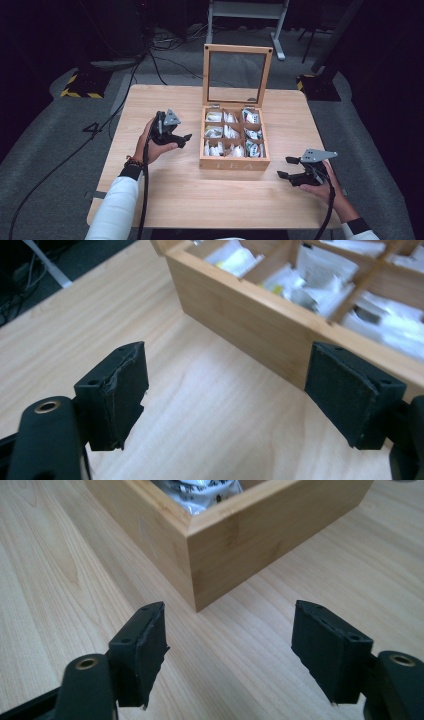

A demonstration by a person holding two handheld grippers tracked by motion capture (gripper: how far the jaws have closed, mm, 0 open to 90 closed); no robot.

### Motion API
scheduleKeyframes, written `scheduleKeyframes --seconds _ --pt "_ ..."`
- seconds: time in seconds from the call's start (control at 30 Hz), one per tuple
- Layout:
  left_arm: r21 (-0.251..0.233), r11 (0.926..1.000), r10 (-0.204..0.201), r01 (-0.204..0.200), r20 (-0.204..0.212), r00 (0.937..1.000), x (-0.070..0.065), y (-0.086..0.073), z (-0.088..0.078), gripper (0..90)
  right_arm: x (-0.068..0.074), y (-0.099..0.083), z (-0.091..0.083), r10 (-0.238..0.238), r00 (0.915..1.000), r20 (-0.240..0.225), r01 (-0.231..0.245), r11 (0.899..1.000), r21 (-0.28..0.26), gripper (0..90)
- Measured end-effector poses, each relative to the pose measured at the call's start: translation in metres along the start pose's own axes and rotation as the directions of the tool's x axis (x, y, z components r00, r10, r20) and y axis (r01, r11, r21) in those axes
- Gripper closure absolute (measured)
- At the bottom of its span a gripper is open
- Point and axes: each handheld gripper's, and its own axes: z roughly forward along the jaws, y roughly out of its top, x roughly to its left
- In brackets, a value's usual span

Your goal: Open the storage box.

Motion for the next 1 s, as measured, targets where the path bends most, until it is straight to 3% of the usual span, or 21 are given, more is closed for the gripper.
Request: scheduleKeyframes --seconds 0.1,0.2,0.4,0.53,0.6,0.7,0.83,0.9,1.0 --pt "0.021 0.9997 0.012 -0.012 0.005 0.9999 -0.007 -0.011 -0.005 18.0 0.002 0.011 -0.003 -0.030 0.9991 0.031 0.030 1.000 0.002 33.4" --pt "0.059 0.9976 0.036 -0.036 0.005 0.9994 -0.015 -0.023 -0.008 18.0 0.002 0.017 -0.005 -0.040 0.9987 0.030 0.041 0.999 -0.011 34.3" --pt "0.074 0.9971 0.013 -0.016 0.038 0.9992 -0.029 -0.044 -0.016 17.6 0.000 0.034 -0.008 -0.040 0.9984 0.041 0.042 0.998 -0.054 36.1" --pt "0.099 0.9946 0.025 -0.029 0.050 0.9984 -0.037 -0.056 -0.019 17.9 -0.001 0.047 -0.006 -0.079 0.9936 0.080 0.084 0.995 -0.058 37.0" --pt "0.107 0.9937 0.027 -0.033 0.052 0.9983 -0.041 -0.062 -0.021 17.9 -0.003 0.053 -0.004 -0.077 0.9945 0.071 0.081 0.994 -0.067 37.2" --pt "0.125 0.9920 0.006 -0.017 0.087 0.9962 -0.044 -0.067 -0.024 17.9 -0.003 0.063 -0.003 -0.071 0.9957 0.060 0.077 0.993 -0.089 37.6" --pt "0.101 0.9946 0.019 -0.025 0.064 0.9978 -0.049 -0.070 -0.032 17.4 0.001 0.077 0.002 -0.069 0.9967 0.041 0.074 0.990 -0.118 38.9" --pt "0.125 0.9906 0.047 -0.055 0.062 0.9970 -0.053 -0.074 -0.031 17.4 0.005 0.085 0.010 -0.082 0.9961 0.032 0.085 0.989 -0.118 39.1" --pt "0.127 0.9904 0.046 -0.055 0.067 0.9967 -0.056 -0.077 -0.033 17.8 0.007 0.089 0.015 -0.081 0.9967 0.011 0.082 0.989 -0.120 39.2"
